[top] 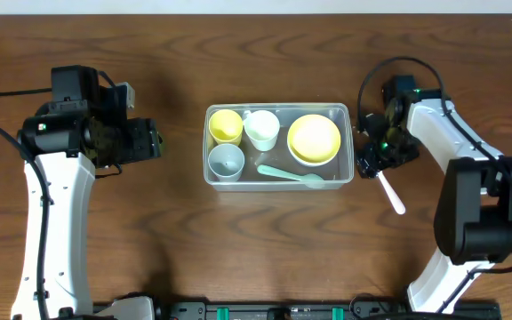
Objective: Pack container
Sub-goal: 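Lower right gripper onto the white plastic fork and grasp it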
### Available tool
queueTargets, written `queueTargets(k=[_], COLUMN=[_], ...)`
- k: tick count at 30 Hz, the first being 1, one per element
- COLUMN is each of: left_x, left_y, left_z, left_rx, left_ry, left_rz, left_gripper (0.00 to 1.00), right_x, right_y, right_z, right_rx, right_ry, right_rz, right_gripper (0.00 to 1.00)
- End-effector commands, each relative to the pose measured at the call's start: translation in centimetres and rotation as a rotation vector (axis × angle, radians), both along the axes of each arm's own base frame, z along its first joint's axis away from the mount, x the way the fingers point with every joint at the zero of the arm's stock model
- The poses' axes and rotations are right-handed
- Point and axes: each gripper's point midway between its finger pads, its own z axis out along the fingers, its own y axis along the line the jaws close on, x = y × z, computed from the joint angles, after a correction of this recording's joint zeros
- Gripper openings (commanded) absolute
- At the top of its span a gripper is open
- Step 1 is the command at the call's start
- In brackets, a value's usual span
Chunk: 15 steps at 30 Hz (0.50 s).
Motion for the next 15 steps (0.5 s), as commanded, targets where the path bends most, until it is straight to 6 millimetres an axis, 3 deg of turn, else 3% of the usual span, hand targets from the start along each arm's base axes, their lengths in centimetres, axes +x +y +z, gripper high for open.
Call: queueTargets(k=[1,15], left_x=[-0.2,-0.3], left_y=[-0.1,-0.1], left_z=[-0.2,-0.2], left_rx=[-0.009,-0.010], left_ry=[0.010,0.015], left_rz=[-0.003,-0.003], left_gripper=[0.73,0.73], right_x=[-0.4,0.6], right_y=[0.7,0.7], right_z=[-0.9,-1.6], right_rx=[0.026,0.028], right_ry=[0.026,-0.017], right_rz=[0.023,0.023], right_gripper=[0.82,0.84])
